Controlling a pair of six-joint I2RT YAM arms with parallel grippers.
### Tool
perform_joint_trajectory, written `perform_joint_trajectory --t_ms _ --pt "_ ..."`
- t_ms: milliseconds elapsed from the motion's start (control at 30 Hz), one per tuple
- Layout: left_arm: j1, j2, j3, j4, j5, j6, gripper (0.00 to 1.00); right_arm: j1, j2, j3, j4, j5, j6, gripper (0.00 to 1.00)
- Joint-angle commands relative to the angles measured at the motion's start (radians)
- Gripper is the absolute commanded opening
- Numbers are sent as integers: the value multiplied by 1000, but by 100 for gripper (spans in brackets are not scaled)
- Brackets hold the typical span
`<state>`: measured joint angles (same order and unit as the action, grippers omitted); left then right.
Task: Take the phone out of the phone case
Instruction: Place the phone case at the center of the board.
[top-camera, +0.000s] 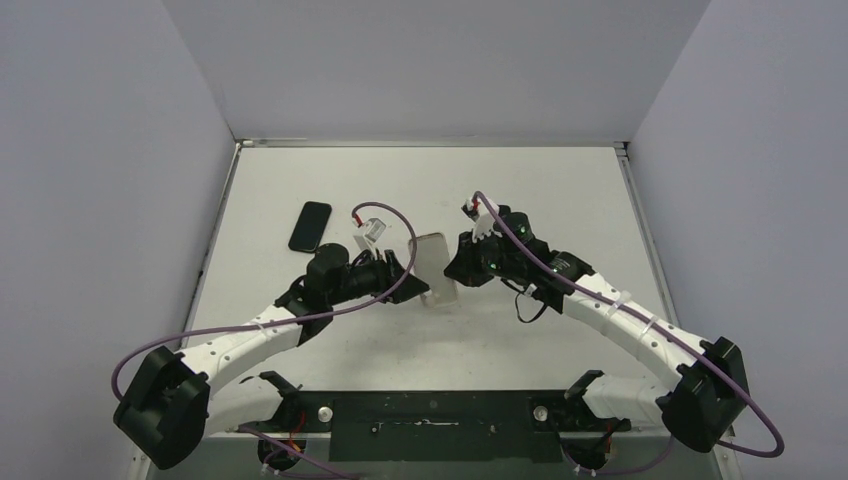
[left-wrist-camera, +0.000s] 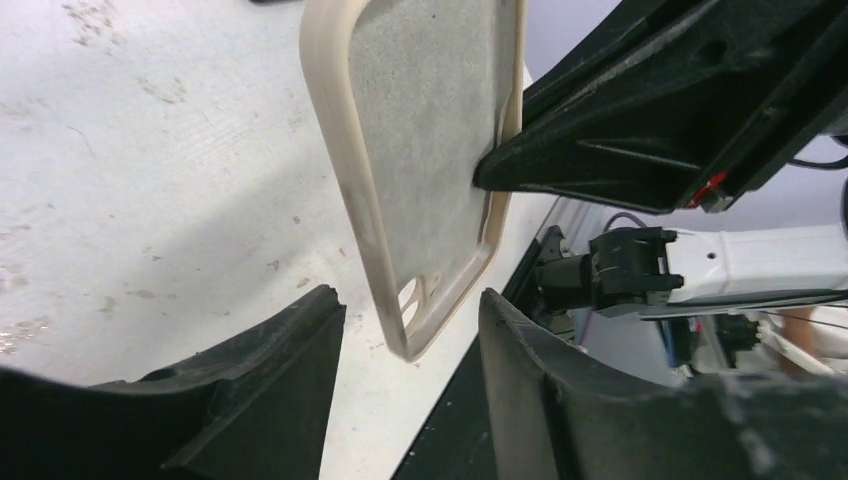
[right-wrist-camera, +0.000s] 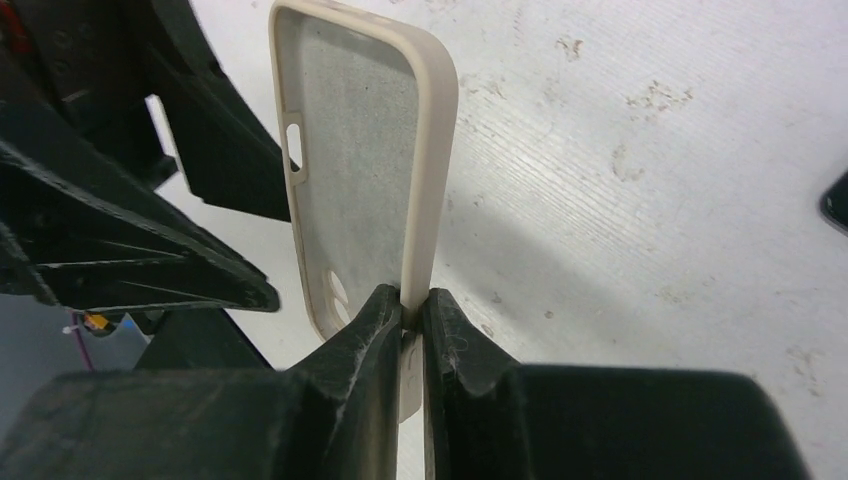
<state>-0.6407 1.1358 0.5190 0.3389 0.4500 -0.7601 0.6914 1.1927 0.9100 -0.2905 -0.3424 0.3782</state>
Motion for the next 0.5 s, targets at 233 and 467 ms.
perform_joint_trajectory --t_ms 233,467 --pt "46 -197 77 -285 -214 245 74 -250 17 95 -312 3 -147 0" --pt "131 -304 127 -489 -409 413 94 -495 57 24 -327 -114 -168 0"
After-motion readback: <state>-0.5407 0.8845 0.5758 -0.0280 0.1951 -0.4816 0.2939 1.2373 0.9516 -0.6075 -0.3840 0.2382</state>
